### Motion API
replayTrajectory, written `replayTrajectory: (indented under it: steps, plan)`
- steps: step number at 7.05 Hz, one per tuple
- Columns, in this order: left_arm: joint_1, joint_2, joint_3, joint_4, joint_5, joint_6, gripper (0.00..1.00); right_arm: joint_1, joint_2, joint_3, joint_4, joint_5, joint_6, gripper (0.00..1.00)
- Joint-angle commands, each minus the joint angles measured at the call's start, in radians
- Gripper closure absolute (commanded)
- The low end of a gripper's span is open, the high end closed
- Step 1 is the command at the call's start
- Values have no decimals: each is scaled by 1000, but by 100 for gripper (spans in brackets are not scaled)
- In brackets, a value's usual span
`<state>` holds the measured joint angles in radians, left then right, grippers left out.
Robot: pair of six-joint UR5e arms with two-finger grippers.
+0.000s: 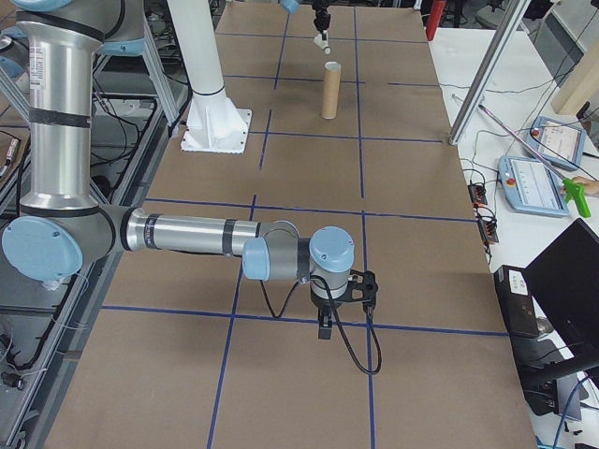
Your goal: Collect badminton balls into bucket
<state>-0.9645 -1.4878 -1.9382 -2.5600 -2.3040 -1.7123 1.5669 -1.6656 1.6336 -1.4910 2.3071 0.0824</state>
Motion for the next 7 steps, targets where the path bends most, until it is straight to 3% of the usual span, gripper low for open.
replayTrajectory:
  steps: [1,3,5,7]
  plan:
    - [-2,-29,-146,267,9,149,100,-1,0,0,0,1,0,0]
    - [-2,-54,-192,364,9,244,100,-1,1,0,0,0,0,0]
    - [-2,-129,-231,525,69,319,100,1,0,0,0,0,0,0]
    - [-17,-327,-280,914,156,475,100,-1,1,0,0,0,-1,0]
